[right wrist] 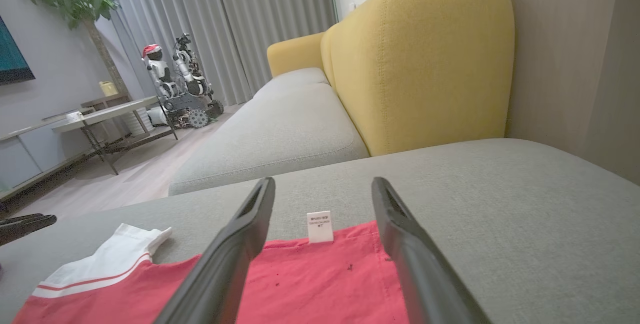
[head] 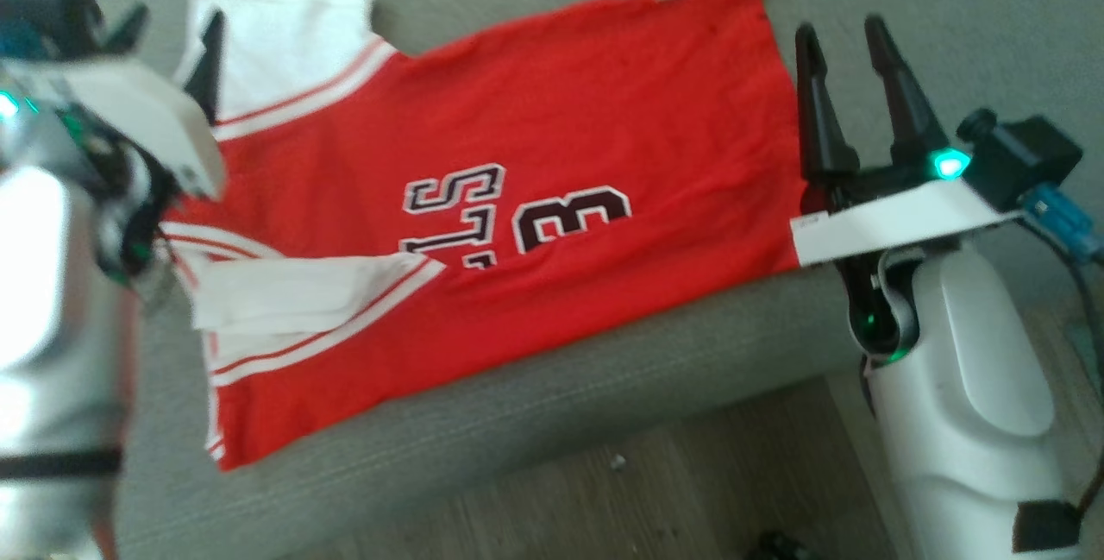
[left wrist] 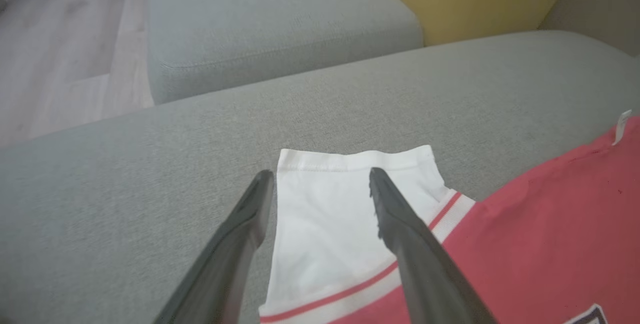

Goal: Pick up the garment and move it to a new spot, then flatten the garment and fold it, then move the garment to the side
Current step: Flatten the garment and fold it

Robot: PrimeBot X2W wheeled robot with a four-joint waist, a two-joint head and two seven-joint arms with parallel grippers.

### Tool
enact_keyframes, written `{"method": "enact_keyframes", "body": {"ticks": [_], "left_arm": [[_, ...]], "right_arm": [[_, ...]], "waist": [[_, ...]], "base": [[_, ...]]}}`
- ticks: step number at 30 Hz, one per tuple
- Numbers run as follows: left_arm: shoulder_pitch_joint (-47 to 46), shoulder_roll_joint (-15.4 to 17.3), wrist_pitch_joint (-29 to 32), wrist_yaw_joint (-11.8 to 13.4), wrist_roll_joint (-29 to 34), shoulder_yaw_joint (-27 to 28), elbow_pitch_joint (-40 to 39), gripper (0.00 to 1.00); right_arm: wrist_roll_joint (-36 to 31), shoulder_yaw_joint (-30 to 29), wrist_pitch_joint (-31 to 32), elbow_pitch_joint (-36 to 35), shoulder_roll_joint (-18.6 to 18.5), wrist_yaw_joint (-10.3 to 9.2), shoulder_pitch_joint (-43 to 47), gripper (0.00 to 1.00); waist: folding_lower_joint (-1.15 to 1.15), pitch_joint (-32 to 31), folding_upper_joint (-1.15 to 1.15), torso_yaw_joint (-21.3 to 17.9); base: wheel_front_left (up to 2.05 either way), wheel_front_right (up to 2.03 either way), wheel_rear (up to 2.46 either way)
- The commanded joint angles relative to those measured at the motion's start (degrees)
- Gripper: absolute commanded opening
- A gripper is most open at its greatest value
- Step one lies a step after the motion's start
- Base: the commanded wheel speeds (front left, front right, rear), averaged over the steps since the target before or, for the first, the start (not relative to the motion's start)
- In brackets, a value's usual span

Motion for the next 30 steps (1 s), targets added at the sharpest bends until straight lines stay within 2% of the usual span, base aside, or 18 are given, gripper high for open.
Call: {"method": "enact_keyframes", "body": {"ticks": [1,6,10,15,21,25,26,27,28,30], "left_arm": [[-2.99,3.00,1.20,-0.30,-0.46,1.86,-1.07,1.00],[-12.11,7.24,10.83,-0.27,0.77,1.43,4.97,1.00],[-17.09,8.93,14.90,-0.31,1.95,0.35,8.38,1.00],[-20.21,10.58,18.11,-1.27,2.50,-1.28,12.03,1.00],[-22.07,12.74,19.07,-0.67,4.80,-3.01,15.66,1.00],[-22.51,12.34,19.00,-1.02,4.33,-3.58,17.58,1.00],[-22.65,12.09,19.04,-1.25,3.91,-3.67,17.94,0.89],[-22.78,11.86,18.93,-1.42,3.70,-3.87,18.12,0.12],[-22.91,11.61,18.77,-1.60,3.47,-4.09,18.21,0.00],[-23.42,10.95,18.16,-1.96,2.42,-4.06,18.40,0.00]], "right_arm": [[-0.57,1.43,0.01,-2.45,0.81,0.36,-1.39,1.00],[0.06,2.81,-0.39,-4.22,1.02,0.36,-3.20,1.00],[1.61,4.23,-0.89,-4.42,1.05,0.36,-4.30,1.00],[2.93,4.93,-1.62,-4.01,1.06,0.36,-5.23,1.00],[3.51,4.93,-2.39,-3.35,1.06,0.36,-5.79,1.00],[3.60,4.65,-2.62,-2.98,1.07,0.36,-6.03,1.00],[3.61,4.53,-2.64,-2.84,1.07,0.36,-6.11,1.00],[3.58,4.38,-2.61,-2.65,1.07,0.36,-6.19,1.00],[3.43,4.20,-2.42,-2.39,1.07,0.36,-6.35,1.00],[3.16,3.64,-1.80,-1.78,1.07,0.36,-6.87,1.00]], "waist": [[0.00,3.81,0.00,-3.37],[0.00,6.89,0.00,-5.66],[0.00,8.10,0.00,-7.01],[0.00,9.07,0.00,-8.17],[0.00,9.88,0.00,-8.71],[0.00,10.10,0.00,-8.54],[0.00,10.13,0.00,-8.42],[0.00,10.14,0.00,-8.26],[0.00,10.13,0.00,-8.03],[0.00,10.11,0.00,-7.33]], "base": [[0.00,0.00,0.00],[0.00,0.00,0.00],[0.00,0.00,0.00],[0.00,0.00,0.00],[0.00,0.00,0.00],[0.00,0.00,0.00],[0.00,0.00,0.00],[0.00,0.00,0.00],[0.00,0.00,0.00],[0.00,0.00,0.00]]}}
